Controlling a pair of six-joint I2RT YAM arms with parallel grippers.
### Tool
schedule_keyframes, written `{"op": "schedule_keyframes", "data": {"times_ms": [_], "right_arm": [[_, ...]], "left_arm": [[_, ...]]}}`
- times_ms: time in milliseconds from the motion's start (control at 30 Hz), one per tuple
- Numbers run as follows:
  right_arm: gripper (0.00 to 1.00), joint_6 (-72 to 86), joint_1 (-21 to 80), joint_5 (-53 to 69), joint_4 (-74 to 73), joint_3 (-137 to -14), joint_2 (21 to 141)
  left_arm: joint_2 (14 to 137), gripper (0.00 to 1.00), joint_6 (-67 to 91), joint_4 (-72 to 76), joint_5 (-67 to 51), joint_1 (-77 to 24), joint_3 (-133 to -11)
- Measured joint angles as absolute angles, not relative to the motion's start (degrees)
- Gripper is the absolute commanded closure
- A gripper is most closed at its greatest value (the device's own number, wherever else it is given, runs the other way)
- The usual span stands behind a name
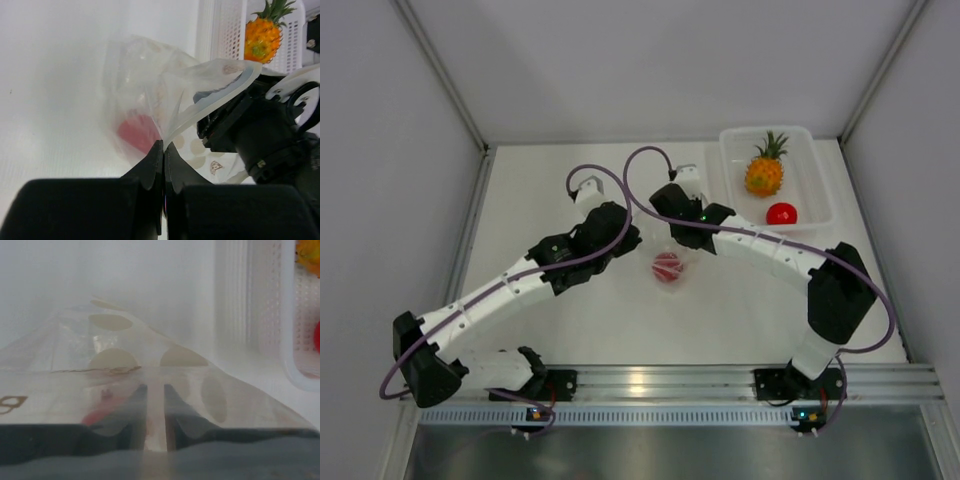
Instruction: Open the zip-top bag and remove the fake food
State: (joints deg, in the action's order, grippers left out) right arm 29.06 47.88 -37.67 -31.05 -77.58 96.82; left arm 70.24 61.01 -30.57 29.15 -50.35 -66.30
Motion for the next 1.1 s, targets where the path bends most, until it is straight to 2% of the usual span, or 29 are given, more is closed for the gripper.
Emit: {"op": "schedule_keyframes", "data": {"times_ms": [133,333,600,1100], "right_arm": [[0.75,26.8,47.9,-30.9,-32.6,-78.0,96.7],[0.55,26.8,50.5,-23.4,-32.8,-72.5,95.3],[0.29,27.9,52.9,-20.8,-32.8,-68.3,93.1],[0.26,30.2,53.3,-21.9,-28.5,-61.8,92.7]], "left_arm": [[70.0,1.0,59.5,-29.8,28.2,-50.2,-62.9],[69.4,1.0,59.9,-29.7,25.6,-50.1,-55.7],[69.4,1.0,59.9,-29.1,23.6,-50.1,-55.4],[70.7,1.0,57.8,-29.1,23.3,-50.2,-58.0]]}}
